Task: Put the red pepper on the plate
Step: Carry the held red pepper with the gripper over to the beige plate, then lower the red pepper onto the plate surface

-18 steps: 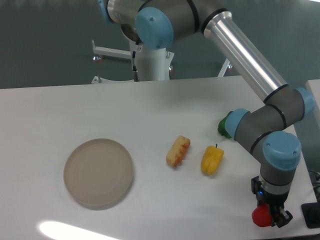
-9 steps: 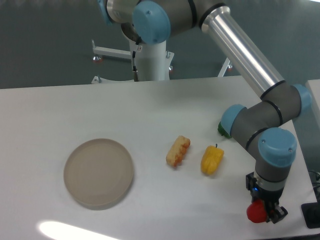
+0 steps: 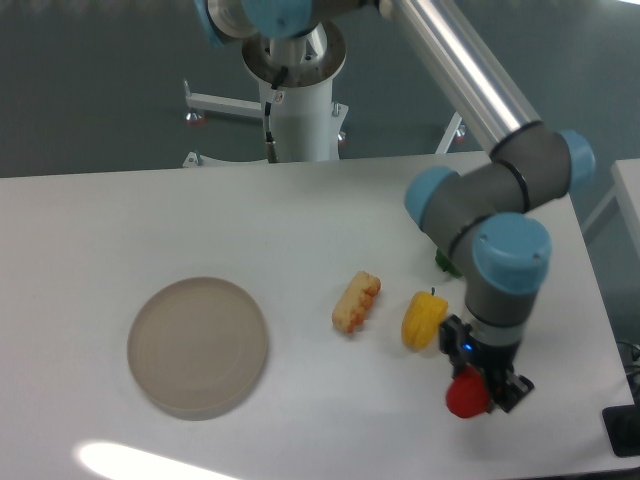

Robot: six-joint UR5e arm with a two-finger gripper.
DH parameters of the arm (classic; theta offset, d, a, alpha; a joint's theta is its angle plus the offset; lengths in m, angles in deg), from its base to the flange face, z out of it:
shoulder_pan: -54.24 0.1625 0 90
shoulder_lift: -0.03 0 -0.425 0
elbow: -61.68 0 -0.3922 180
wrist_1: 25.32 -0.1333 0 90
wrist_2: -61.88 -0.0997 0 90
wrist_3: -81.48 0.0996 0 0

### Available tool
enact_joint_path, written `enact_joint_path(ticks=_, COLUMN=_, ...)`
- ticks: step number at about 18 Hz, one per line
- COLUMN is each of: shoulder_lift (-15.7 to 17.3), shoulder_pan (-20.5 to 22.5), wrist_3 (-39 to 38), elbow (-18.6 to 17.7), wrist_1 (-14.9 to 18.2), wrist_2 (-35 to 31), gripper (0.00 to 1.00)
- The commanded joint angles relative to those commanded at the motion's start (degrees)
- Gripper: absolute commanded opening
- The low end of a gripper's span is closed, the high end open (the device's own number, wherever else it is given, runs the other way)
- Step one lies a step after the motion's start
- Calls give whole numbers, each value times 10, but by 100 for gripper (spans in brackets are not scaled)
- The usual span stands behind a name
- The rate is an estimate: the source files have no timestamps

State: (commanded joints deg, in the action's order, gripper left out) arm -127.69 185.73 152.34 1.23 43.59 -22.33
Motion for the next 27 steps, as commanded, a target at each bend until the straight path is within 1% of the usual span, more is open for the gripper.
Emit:
enact_joint_path(ticks=1, shoulder_lift=29, shoulder_pan=-11, wrist_3=-26, elbow=-31, wrist_1=0, wrist_2=0, gripper=49)
enact_joint_path(ticks=2, shoulder_lift=46, shoulder_pan=-18, wrist_3=-47, elbow=-54, wrist_1=-2, wrist_2=2, gripper=49)
enact_joint_path(ticks=3, shoulder_lift=71, shoulder_pan=-25, wrist_3=-73, elbow=-81, wrist_1=-3, wrist_2=2, gripper=48)
enact_joint_path(ticks=4, shoulder_lift=84, shoulder_pan=-35, wrist_3=-84, elbow=-94, wrist_1=-2, wrist_2=2, gripper=48)
enact_joint_path(ticks=5, shoulder_lift=97, shoulder_pan=-51, wrist_3=-117, elbow=-112, wrist_1=-3, wrist_2=3, gripper=48)
enact_joint_path(ticks=6, shoulder_lift=102, shoulder_pan=-61, wrist_3=-145, elbow=-120, wrist_1=-4, wrist_2=3, gripper=48)
enact_joint_path(ticks=8, shoulder_lift=101, shoulder_pan=-90, wrist_3=-208, elbow=-127, wrist_1=-8, wrist_2=3, gripper=48)
enact_joint_path(ticks=9, shoulder_lift=94, shoulder_pan=-104, wrist_3=-244, elbow=-127, wrist_1=-9, wrist_2=2, gripper=48)
enact_joint_path(ticks=10, shoulder_lift=88, shoulder_pan=-123, wrist_3=-300, elbow=-128, wrist_1=-9, wrist_2=2, gripper=48)
enact_joint_path(ticks=11, shoulder_lift=88, shoulder_pan=-133, wrist_3=-331, elbow=-129, wrist_1=-9, wrist_2=3, gripper=48)
enact_joint_path(ticks=12, shoulder_lift=88, shoulder_pan=-141, wrist_3=-356, elbow=-136, wrist_1=-9, wrist_2=3, gripper=48)
enact_joint_path(ticks=14, shoulder_lift=90, shoulder_pan=-164, wrist_3=-430, elbow=-157, wrist_1=-9, wrist_2=3, gripper=48)
enact_joint_path(ticks=16, shoulder_lift=88, shoulder_pan=-184, wrist_3=-470, elbow=-166, wrist_1=-9, wrist_2=4, gripper=48)
enact_joint_path(ticks=18, shoulder_lift=84, shoulder_pan=-197, wrist_3=-491, elbow=-176, wrist_1=-11, wrist_2=4, gripper=48)
enact_joint_path(ticks=19, shoulder_lift=81, shoulder_pan=-206, wrist_3=-503, elbow=-180, wrist_1=-19, wrist_2=4, gripper=48)
enact_joint_path(ticks=21, shoulder_lift=80, shoulder_pan=-214, wrist_3=-531, elbow=-205, wrist_1=-62, wrist_2=3, gripper=48)
enact_joint_path(ticks=22, shoulder_lift=78, shoulder_pan=-226, wrist_3=-536, elbow=-213, wrist_1=-75, wrist_2=2, gripper=48)
enact_joint_path(ticks=27, shoulder_lift=63, shoulder_pan=-240, wrist_3=-560, elbow=-214, wrist_1=-76, wrist_2=2, gripper=49)
